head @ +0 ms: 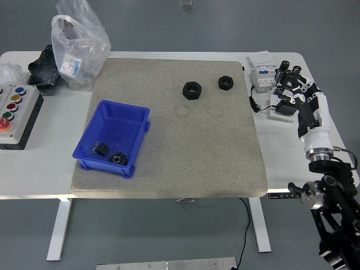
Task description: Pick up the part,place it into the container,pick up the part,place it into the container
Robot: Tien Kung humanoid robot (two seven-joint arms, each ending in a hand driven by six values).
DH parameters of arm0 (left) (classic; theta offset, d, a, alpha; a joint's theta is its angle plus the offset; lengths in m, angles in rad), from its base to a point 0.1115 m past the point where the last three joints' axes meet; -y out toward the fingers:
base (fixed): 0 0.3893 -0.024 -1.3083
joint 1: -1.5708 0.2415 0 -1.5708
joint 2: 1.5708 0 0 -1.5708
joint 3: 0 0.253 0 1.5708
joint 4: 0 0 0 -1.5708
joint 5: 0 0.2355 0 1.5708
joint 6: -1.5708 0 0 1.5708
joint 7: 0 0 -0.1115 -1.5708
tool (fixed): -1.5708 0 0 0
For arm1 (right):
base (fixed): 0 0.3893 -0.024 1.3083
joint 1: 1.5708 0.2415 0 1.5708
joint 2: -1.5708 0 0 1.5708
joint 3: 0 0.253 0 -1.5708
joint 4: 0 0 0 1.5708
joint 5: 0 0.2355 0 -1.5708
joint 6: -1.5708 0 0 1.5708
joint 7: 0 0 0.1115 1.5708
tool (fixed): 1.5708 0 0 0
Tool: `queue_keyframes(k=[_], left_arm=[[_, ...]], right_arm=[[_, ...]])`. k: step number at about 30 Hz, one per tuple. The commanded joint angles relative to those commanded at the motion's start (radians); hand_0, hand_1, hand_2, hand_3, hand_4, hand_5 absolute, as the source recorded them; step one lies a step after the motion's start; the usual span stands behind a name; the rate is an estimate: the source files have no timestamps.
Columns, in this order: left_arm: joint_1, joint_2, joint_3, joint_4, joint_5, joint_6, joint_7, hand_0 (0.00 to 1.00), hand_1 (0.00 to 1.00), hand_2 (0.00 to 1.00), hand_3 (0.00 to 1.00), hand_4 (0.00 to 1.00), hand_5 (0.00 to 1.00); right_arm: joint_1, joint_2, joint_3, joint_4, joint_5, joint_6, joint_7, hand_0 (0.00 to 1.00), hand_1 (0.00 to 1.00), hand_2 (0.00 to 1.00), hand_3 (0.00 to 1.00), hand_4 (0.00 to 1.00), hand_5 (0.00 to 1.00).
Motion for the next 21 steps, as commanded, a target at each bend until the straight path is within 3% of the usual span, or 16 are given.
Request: queue_keyframes(k=[6, 21], left_arm=[[-0.005, -0.002, 0.009, 0.0, -0.009, 0.0, -0.003, 0.659, 0.553, 0.562, 0.694, 0.613, 0.243], [-0.003, -0.005, -0.009, 0.0, 0.008, -0.001, -0.001, 0.659, 0.555, 0.562, 0.695, 0.613, 0.241]], right_arm=[[0.006, 0.001, -0.006, 0.005, -0.003, 0.0, 0.0, 0.53, 0.664, 0.702, 0.667, 0.756, 0.453], [0.0, -0.008, 0.007, 0.025, -0.008, 0.005, 0.001, 0.579, 0.662, 0.703, 0.665, 0.778, 0.515]])
